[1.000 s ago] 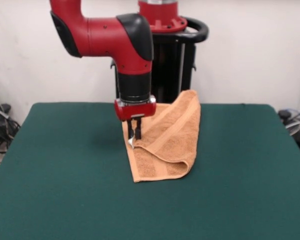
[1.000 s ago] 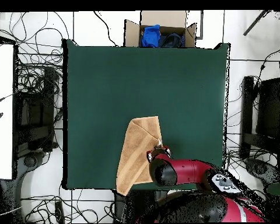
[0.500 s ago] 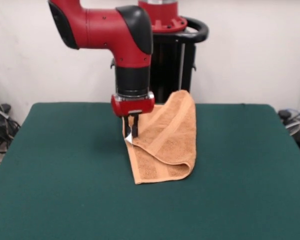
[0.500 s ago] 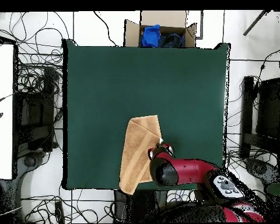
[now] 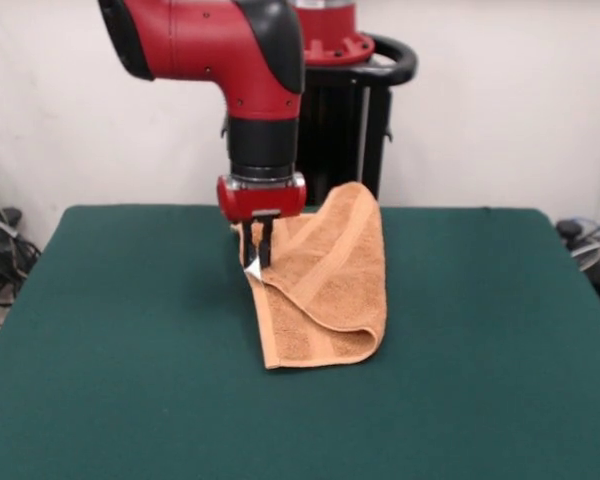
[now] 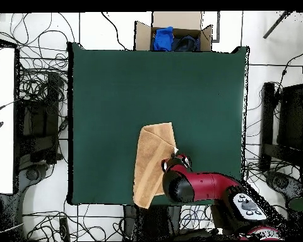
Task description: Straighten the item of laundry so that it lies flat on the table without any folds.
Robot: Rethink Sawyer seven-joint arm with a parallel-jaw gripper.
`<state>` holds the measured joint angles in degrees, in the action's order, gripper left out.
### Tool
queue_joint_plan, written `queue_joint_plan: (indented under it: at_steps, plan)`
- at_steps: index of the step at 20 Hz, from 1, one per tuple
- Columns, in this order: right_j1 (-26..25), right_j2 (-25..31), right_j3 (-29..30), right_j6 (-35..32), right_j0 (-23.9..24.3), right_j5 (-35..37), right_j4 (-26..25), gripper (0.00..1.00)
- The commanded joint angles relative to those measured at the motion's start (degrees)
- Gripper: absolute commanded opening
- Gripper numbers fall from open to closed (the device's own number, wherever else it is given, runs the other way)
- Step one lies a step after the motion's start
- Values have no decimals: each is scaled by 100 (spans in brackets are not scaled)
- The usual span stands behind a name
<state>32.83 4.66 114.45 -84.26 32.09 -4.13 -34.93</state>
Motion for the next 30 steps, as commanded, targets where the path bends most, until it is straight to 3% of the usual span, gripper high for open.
queue_joint_plan:
  at_steps: [1, 5, 9, 16, 30]
  plan:
    - [171, -11, 37, -894, -356, 361, 235, 0]
    - [358, -311, 393, -1208, -787, 154, 430, 0]
    - [402, -297, 406, -1168, -830, 204, 510, 0]
    - [512, -248, 470, -1095, -749, 279, 514, 0]
    - [77, -44, 0, -809, -398, 287, 321, 0]
